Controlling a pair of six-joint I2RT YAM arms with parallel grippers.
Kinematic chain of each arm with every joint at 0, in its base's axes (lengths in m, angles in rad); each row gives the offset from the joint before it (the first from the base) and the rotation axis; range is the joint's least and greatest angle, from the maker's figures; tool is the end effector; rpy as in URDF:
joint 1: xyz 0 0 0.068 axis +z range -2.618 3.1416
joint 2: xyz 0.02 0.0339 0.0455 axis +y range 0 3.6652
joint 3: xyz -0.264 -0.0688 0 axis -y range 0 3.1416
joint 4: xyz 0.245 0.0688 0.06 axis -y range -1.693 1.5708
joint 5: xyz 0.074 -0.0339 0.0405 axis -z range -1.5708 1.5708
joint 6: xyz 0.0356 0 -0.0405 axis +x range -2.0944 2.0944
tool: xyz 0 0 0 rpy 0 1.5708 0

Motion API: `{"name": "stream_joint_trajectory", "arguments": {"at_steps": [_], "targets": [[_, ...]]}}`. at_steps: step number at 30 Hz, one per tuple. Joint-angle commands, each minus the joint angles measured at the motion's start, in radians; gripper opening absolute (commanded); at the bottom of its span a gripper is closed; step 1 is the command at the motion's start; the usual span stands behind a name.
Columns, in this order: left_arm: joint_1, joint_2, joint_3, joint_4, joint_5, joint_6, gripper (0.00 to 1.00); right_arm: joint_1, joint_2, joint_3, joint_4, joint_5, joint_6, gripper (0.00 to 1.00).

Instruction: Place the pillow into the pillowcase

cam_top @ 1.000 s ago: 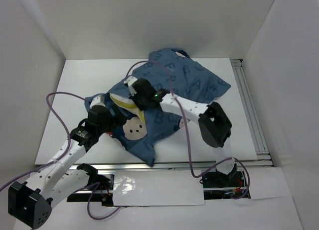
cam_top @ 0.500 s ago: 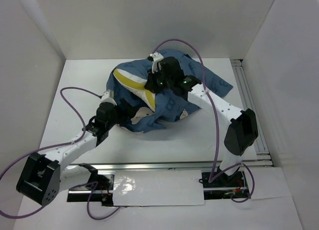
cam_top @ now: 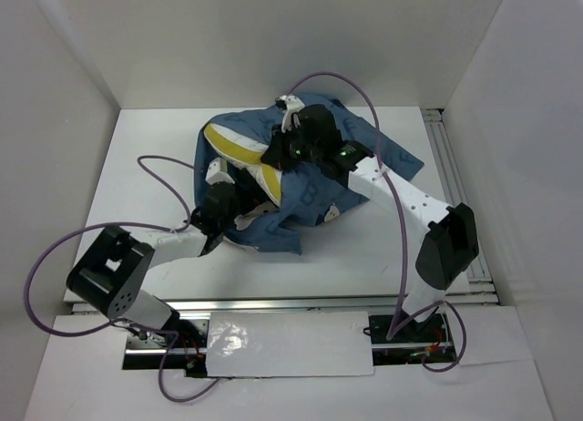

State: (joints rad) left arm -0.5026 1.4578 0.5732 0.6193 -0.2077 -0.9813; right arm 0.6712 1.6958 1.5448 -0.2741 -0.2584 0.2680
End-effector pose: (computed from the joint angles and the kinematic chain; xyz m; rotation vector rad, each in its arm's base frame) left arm 0.2637 -0.1366 0.1957 -0.6007 1.8195 -0.8400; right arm 0.3099 0.2577 0.3532 -0.5870 2.0020 0.8477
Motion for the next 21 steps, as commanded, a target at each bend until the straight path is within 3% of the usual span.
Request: {"name": "stream_joint_trajectory", "arguments": {"at_steps": [1, 5, 9, 11, 14, 16, 18, 21], "targets": [[-0.027, 0.055, 0.060, 0.124, -0.088, -0.005, 1.00, 0.005, -0.146, 0.026, 0.182, -0.076, 0.066, 0.00], [-0.068, 0.121, 0.111, 0.166, -0.171, 0.021, 1.00, -0.004, -0.200, 0.035, 0.173, -0.085, 0.066, 0.00], [-0.079, 0.177, 0.249, -0.082, -0.234, 0.000, 1.00, -0.013, -0.255, 0.035, 0.164, -0.074, 0.076, 0.00], [-0.088, 0.213, 0.316, -0.191, -0.245, 0.000, 0.92, -0.013, -0.286, 0.035, 0.155, -0.061, 0.067, 0.00], [-0.088, 0.233, 0.376, -0.249, -0.229, 0.050, 0.47, -0.024, -0.309, 0.006, 0.154, -0.018, 0.066, 0.00], [-0.088, 0.233, 0.389, -0.300, -0.216, 0.085, 0.00, -0.036, -0.320, -0.020, 0.154, -0.018, 0.066, 0.00], [-0.088, 0.173, 0.372, -0.320, -0.228, 0.108, 0.00, -0.045, -0.320, -0.032, 0.124, -0.005, 0.054, 0.00], [-0.088, -0.001, 0.243, -0.252, -0.242, 0.134, 0.00, -0.020, -0.283, -0.066, 0.073, 0.154, 0.011, 0.00]]}}
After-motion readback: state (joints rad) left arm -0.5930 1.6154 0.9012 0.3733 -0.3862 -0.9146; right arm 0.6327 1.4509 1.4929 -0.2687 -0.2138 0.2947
